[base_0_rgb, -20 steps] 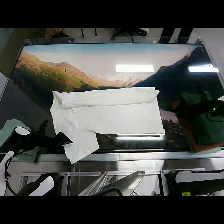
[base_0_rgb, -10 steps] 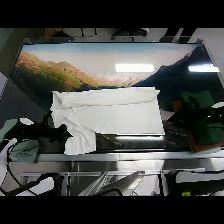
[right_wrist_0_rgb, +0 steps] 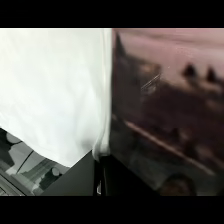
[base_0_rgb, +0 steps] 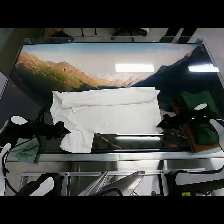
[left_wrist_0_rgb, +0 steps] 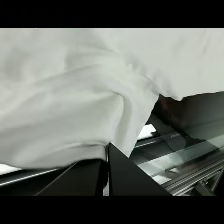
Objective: Fold the shirts.
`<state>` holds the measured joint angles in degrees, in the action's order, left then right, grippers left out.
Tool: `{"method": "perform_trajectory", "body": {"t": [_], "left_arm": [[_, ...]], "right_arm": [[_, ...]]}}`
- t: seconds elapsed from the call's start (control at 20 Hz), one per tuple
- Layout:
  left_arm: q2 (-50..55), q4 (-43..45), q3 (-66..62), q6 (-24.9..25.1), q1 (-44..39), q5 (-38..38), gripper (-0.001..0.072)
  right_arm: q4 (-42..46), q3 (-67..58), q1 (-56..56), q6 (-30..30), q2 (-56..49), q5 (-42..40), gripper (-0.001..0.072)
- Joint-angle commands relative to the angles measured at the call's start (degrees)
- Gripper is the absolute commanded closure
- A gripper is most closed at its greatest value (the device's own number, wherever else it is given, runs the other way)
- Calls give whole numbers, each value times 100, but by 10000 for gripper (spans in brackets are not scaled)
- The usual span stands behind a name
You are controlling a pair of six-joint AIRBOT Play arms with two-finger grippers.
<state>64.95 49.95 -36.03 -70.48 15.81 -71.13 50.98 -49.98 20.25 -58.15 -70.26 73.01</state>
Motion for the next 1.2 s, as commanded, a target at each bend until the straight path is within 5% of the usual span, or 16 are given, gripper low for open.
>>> {"method": "perform_trajectory", "body": {"t": [0.0,0.2,0.4,0.55,0.8,1.15], "left_arm": [[-579,361,-7,-345,7,-315,693],[-1495,1768,-7,-1132,7,-942,694],[-2129,1681,-9,-1252,0,-1086,694],[-1980,1158,-186,-1071,0,-616,693],[-308,780,-1762,-809,-15,-240,693],[2194,555,-3589,-562,-621,621,691]], "right_arm": [[-81,7,-245,-85,240,299,690],[1119,7,48,-1082,844,514,691],[1401,7,479,-1471,1276,656,691],[365,-111,496,-855,1294,367,691],[-1615,-708,299,184,831,-835,690],[-1934,-1432,-437,658,-671,-2081,690]]}}
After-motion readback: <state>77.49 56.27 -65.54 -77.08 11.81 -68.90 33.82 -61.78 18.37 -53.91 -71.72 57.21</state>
